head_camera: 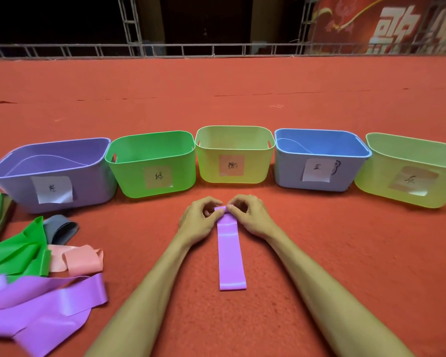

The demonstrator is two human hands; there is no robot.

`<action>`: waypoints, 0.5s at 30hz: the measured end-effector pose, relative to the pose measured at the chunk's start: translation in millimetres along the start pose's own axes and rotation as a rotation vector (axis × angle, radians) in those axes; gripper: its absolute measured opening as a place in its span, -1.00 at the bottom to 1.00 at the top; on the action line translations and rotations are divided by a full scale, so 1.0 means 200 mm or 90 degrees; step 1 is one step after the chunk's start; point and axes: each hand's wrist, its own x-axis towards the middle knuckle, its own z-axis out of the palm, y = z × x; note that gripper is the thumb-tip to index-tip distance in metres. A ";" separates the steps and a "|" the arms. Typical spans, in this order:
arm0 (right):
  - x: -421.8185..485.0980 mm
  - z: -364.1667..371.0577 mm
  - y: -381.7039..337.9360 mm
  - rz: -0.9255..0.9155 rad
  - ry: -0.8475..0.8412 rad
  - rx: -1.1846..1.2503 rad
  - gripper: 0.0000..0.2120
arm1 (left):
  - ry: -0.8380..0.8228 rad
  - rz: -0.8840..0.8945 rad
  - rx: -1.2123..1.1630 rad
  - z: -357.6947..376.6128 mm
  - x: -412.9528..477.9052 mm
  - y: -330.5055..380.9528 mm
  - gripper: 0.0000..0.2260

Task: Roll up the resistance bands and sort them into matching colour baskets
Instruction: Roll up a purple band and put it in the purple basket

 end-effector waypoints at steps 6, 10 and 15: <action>0.00 0.00 -0.01 -0.005 -0.004 0.101 -0.83 | -0.009 0.002 0.016 0.01 0.02 -0.01 -0.75; 0.00 -0.01 -0.02 0.002 -0.008 0.132 -0.87 | -0.024 0.030 -0.061 0.02 0.03 -0.06 -0.73; 0.00 -0.01 -0.02 0.008 -0.021 0.203 -0.89 | -0.031 0.051 -0.100 0.02 0.04 -0.08 -0.72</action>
